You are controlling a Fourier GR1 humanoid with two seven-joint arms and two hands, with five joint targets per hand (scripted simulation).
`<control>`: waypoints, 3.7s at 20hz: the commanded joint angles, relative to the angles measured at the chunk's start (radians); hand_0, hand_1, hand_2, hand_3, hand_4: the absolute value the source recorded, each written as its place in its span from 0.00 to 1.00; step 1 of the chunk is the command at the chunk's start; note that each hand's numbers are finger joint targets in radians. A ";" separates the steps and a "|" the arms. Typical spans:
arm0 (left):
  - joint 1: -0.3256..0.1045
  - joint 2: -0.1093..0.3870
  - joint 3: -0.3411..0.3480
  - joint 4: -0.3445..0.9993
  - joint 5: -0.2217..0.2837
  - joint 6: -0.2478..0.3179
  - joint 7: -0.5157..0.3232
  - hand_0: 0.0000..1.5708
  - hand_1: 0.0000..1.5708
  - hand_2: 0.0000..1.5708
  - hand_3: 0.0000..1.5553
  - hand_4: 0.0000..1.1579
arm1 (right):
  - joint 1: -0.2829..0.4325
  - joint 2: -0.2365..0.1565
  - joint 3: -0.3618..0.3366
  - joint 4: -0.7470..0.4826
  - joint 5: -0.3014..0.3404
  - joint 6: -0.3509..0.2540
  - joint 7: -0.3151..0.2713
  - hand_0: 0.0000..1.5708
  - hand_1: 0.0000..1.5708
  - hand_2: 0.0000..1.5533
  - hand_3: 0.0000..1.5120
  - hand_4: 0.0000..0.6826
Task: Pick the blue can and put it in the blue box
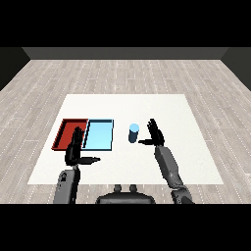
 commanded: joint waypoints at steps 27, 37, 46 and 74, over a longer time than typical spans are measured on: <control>-0.026 0.023 0.050 -0.017 0.052 -0.019 0.047 0.00 0.00 0.00 0.00 0.00 | -0.296 0.002 0.281 0.377 -0.191 -0.178 -0.084 0.00 0.00 0.00 0.00 0.00; -0.060 0.011 0.054 0.055 0.052 -0.019 0.019 0.00 0.00 0.00 0.00 0.00 | -0.368 0.010 0.498 0.561 -0.421 -0.182 -0.192 0.00 0.00 0.00 0.00 0.00; -0.008 0.045 0.090 -0.011 0.081 -0.042 0.020 0.00 0.00 0.00 0.00 0.00 | -0.447 0.010 0.577 0.572 -0.479 -0.426 -0.061 0.89 0.89 0.91 0.89 0.63; -0.120 -0.034 -0.166 0.055 -0.042 0.070 0.086 0.00 0.00 0.00 0.00 0.00 | -0.357 -0.262 0.682 0.159 -0.267 -0.478 -0.005 0.97 0.97 0.96 0.94 0.86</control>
